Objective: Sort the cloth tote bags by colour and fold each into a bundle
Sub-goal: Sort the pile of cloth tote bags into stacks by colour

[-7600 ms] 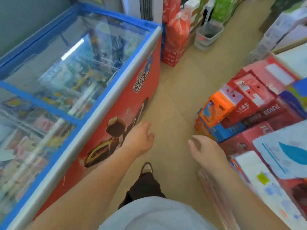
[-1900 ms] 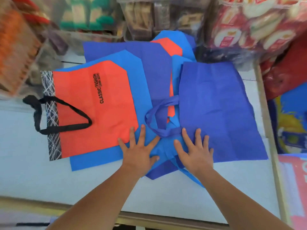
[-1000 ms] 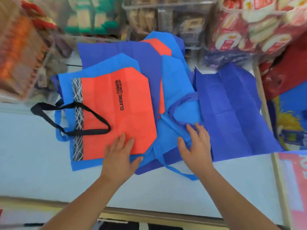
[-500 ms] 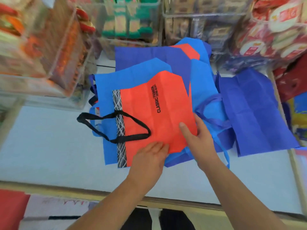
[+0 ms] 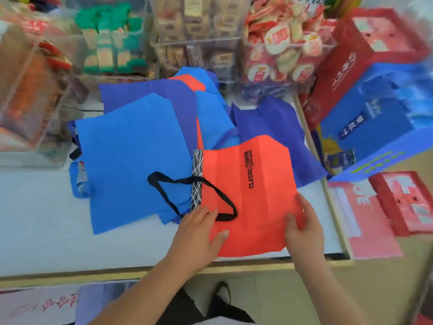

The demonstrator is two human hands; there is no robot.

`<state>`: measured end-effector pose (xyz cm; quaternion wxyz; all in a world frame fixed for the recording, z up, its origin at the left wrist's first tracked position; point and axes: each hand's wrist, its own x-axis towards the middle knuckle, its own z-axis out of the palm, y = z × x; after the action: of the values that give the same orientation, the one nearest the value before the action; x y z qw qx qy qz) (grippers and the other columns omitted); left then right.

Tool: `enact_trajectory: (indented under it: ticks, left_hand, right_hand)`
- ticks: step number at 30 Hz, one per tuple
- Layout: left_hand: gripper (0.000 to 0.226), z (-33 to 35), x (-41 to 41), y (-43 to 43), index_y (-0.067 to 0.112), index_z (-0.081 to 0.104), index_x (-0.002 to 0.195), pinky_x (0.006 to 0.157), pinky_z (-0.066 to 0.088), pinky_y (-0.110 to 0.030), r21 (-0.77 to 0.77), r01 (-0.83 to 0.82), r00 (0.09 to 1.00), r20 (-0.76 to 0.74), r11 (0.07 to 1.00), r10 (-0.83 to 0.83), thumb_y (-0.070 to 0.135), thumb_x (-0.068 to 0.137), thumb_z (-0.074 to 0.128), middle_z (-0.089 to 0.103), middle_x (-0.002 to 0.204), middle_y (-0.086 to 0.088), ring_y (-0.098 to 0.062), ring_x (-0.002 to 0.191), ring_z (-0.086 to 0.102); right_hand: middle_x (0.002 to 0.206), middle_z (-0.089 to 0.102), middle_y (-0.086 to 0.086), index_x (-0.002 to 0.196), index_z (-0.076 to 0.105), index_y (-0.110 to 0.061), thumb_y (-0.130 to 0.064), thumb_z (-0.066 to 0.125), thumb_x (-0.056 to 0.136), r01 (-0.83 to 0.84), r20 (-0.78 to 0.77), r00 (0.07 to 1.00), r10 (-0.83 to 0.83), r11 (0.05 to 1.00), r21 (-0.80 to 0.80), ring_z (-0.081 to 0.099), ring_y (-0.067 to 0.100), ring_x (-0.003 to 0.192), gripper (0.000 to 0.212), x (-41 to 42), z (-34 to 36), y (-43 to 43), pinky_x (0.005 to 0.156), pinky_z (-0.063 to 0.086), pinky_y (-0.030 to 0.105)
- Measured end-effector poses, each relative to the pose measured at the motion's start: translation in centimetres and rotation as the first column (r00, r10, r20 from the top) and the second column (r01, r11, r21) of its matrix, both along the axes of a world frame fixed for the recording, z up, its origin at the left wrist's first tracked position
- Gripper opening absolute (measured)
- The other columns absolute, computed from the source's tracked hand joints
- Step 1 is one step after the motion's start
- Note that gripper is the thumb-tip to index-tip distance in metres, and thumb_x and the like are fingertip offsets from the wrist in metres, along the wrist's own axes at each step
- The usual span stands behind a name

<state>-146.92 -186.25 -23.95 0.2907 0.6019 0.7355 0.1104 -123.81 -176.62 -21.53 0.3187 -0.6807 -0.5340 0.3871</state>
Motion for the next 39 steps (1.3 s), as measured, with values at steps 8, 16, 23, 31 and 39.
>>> enact_trajectory:
  ticks: [8,16,23,31,39]
  left_hand:
    - [0.068,-4.0,7.8,-0.2,0.024,0.026,0.16,0.126,0.013,-0.035,-0.233,0.0,0.997,0.078,0.973,0.018,0.061,0.103,0.03,0.017,0.168,-0.006,-0.021,0.155,0.012]
    - [0.051,-3.8,5.4,-2.5,0.026,0.045,0.15,0.115,0.031,-0.024,-0.184,-0.171,0.936,0.275,0.968,0.218,0.044,0.103,0.049,0.047,0.153,0.007,-0.009,0.139,0.044]
    - [0.043,-3.5,-4.4,-7.2,0.029,0.054,0.142,0.11,0.045,-0.033,-0.157,-0.555,0.786,0.222,0.817,0.577,0.044,0.102,0.05,0.058,0.141,0.008,-0.009,0.126,0.054]
    - [0.043,-3.9,-15.9,-10.2,0.017,0.055,0.14,0.108,0.042,-0.032,-0.126,-0.715,0.657,0.213,0.688,0.723,0.035,0.101,0.057,0.056,0.143,-0.002,-0.019,0.129,0.055]
    - [0.049,-6.2,-26.1,-9.5,0.015,0.046,0.145,0.102,0.045,-0.033,-0.282,-0.739,0.54,0.293,0.612,0.789,0.034,0.101,0.057,0.056,0.141,-0.003,-0.025,0.13,0.054]
  right_hand:
    - [0.154,0.037,0.026,0.146,0.051,-0.016,-0.044,0.052,0.095,-0.112,0.633,0.76,0.148,0.989,-0.096,0.032,0.047,0.143,0.058,8.4,-5.8,-3.0,0.113,0.028,0.062]
    - [0.166,0.025,-0.007,0.154,0.034,-0.043,-0.074,0.029,0.093,-0.505,0.298,0.713,0.635,0.76,-0.409,0.012,0.025,0.155,0.068,0.4,-10.4,-4.9,0.123,0.016,0.053]
    - [0.092,0.068,0.001,0.093,0.068,-0.02,-0.058,0.041,0.091,-0.369,0.317,0.874,0.369,0.927,-0.061,0.06,0.028,0.095,0.046,-1.6,-5.3,-1.6,0.085,0.047,0.043]
    - [0.1,0.059,-0.008,0.111,0.064,-0.019,-0.034,0.061,0.095,-0.661,0.289,0.748,0.598,0.715,0.229,0.061,0.015,0.098,0.022,-19.0,-2.7,-5.6,0.079,0.049,0.031]
    - [0.148,0.041,0.014,0.145,0.049,-0.009,-0.038,0.066,0.095,-0.527,0.318,0.743,0.588,0.808,-0.264,0.037,0.03,0.14,0.06,-24.9,-7.1,-0.9,0.111,0.032,0.036]
